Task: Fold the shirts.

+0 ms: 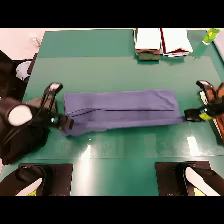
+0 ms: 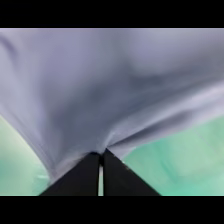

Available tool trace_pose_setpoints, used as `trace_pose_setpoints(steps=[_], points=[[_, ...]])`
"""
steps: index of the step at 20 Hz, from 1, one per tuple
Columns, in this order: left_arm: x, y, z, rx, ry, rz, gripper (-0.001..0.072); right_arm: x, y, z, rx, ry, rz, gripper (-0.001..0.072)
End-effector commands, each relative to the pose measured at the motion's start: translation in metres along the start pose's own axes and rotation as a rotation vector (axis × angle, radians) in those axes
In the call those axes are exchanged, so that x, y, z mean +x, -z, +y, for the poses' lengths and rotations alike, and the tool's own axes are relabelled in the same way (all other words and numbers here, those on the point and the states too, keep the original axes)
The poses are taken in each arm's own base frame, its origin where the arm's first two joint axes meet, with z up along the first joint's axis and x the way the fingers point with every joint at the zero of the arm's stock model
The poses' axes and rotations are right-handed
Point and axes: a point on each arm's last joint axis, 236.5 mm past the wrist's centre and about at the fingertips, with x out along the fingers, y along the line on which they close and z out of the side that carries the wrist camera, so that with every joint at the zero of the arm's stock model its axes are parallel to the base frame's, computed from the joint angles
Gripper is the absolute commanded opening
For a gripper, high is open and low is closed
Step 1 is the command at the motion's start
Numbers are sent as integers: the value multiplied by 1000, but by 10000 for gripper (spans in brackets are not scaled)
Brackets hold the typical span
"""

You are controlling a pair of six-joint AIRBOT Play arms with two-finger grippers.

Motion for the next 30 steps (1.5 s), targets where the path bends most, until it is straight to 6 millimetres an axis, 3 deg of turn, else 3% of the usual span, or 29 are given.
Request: trace_pose_setpoints(steps=[1,4,8,13,14,15,16,17,20,23,24,25,30], points=[[13,-76,34,38,-109,-82,31,8,-60,10,-12,-8,-35,17],[38,-116,68,-27,-134,-94,31,18,-103,16,-35,-12,-37,18],[73,-150,76,-16,-116,-149,32,34,-147,21,-49,-16,-39,18],[91,-171,76,-22,-105,-216,33,50,-172,25,-43,-35,-14,20],[91,-172,76,-22,-104,-223,72,52,-175,30,-38,-55,-18,24],[90,-175,76,-23,-104,-231,296,51,-179,32,-32,-71,-25,87],[87,-177,76,-32,-102,-235,387,47,-186,34,-27,-85,-47,319],[83,-178,75,-31,-102,-229,370,41,-192,31,-18,-91,-70,491],[67,-175,67,-37,-87,-176,370,31,-178,15,-4,-87,-27,523],[69,-167,52,-73,-22,-133,368,54,-137,-10,77,-93,72,613],[68,-168,47,-85,1,-138,256,65,-125,-18,104,-95,106,613],[68,-169,41,-91,27,-144,28,76,-115,-21,130,-109,128,613],[65,-181,13,-139,133,-188,39,107,-110,4,207,-238,103,611]])
